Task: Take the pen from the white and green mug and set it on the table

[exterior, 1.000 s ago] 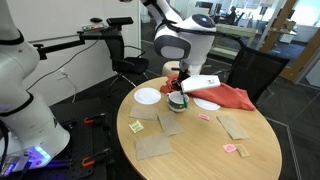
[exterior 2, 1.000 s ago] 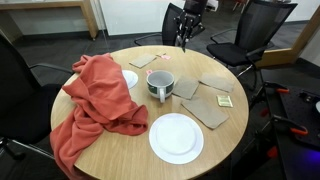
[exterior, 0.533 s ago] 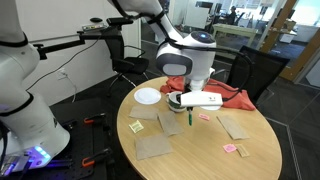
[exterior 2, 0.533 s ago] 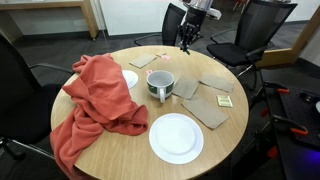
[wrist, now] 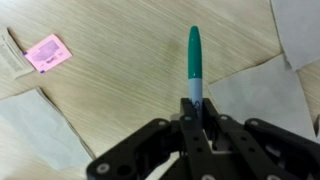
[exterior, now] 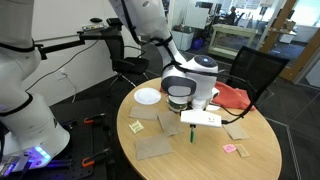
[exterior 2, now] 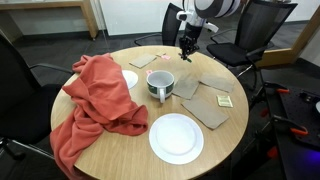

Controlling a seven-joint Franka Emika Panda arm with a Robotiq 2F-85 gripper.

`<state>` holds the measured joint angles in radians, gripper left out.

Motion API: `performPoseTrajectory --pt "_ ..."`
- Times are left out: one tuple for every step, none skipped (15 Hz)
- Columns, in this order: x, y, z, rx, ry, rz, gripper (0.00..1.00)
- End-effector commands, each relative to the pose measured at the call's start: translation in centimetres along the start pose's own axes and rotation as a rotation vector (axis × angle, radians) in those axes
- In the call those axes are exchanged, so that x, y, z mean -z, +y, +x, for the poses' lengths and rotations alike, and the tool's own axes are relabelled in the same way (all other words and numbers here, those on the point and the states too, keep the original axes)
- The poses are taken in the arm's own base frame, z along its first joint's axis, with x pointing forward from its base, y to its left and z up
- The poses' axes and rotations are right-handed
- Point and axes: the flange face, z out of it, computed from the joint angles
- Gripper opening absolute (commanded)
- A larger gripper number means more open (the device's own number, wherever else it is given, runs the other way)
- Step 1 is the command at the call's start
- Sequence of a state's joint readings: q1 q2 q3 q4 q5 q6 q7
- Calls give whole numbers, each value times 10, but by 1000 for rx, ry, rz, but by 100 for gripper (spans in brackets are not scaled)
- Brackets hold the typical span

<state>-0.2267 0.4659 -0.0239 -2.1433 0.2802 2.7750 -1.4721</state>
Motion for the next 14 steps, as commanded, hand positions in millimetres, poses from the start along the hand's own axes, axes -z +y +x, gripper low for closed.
performPoseTrajectory --pt "-17 12 -4 -53 -34 -19 3" --pt "-21 13 -6 -61 -50 -13 3" --pt "-25 14 -6 -70 -68 -6 3" --pt "-30 14 -7 -76 -88 3 3" --pt "-33 15 -6 -82 -104 9 3" --pt "-37 16 -6 -86 -124 23 3" --pt "-40 16 -6 -88 -138 36 3" --pt "-42 17 -5 -91 -150 46 3" --pt "-44 17 -4 -90 -159 60 3" --pt "-46 18 -4 -91 -166 72 4" --pt "-45 19 -3 -95 -172 76 39" --pt "-43 20 -3 -98 -174 81 40" --pt "-40 21 -3 -103 -175 76 45" --pt "-35 22 -3 -103 -172 67 53"
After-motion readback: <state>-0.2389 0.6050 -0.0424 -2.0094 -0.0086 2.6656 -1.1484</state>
